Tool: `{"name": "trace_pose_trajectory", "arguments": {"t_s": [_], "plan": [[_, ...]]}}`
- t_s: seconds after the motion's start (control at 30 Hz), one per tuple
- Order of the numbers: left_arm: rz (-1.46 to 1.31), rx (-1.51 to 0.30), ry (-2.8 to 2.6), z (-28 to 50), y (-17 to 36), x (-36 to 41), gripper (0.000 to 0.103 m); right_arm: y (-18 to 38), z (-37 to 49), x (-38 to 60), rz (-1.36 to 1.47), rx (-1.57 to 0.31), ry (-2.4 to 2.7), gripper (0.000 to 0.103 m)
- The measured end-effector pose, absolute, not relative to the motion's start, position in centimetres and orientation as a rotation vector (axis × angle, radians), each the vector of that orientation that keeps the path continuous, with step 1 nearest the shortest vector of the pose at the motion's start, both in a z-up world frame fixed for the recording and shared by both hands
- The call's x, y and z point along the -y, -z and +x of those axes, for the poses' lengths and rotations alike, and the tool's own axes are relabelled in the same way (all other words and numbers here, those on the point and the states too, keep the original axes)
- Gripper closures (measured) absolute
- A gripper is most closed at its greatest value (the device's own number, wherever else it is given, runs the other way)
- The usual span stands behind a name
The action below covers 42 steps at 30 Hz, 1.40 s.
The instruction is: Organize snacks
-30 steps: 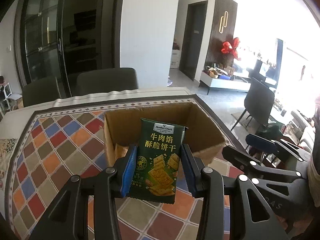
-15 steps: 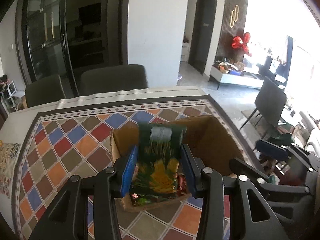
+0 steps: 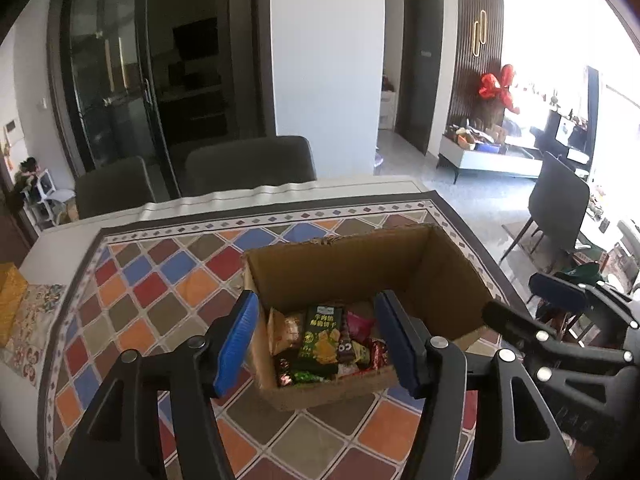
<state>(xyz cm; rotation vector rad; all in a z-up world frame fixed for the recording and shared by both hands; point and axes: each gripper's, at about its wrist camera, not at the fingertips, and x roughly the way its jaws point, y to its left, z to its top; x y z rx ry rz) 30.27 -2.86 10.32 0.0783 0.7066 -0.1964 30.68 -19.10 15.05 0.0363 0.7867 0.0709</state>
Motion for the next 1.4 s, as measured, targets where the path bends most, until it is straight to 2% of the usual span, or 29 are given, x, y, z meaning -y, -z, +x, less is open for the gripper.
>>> {"name": "trace_pose_trajectory", "arguments": {"t_s": [0.27, 0.5, 0.6, 0.9, 1.4], "plan": [[0.113, -0.636, 0.176, 25.2, -11.7, 2.4, 0.035, -16.4, 27.0, 19.5, 0.053, -0.718, -0.076, 0.041], [0.115, -0.537, 0.136, 19.7, -12.9, 1.9, 0.018, -17.7, 22.4, 19.7, 0.070, -0.649, -0.087, 0.029], [0.101, -0.507, 0.131, 17.6, -13.3, 1.6, 0.015, -18.1, 20.3, 19.8, 0.073, -0.617, -0.073, 0.026], [0.096, -0.455, 0.132, 12.0, -13.3, 1.5, 0.009, -18.6, 14.7, 20.0, 0.083, -0.561, -0.063, 0.016], [0.043, -0.404, 0.082, 6.8, -12.5, 0.7, 0.000, -17.2, 9.1, 20.0, 0.038, -0.533, -0.036, 0.013]]}}
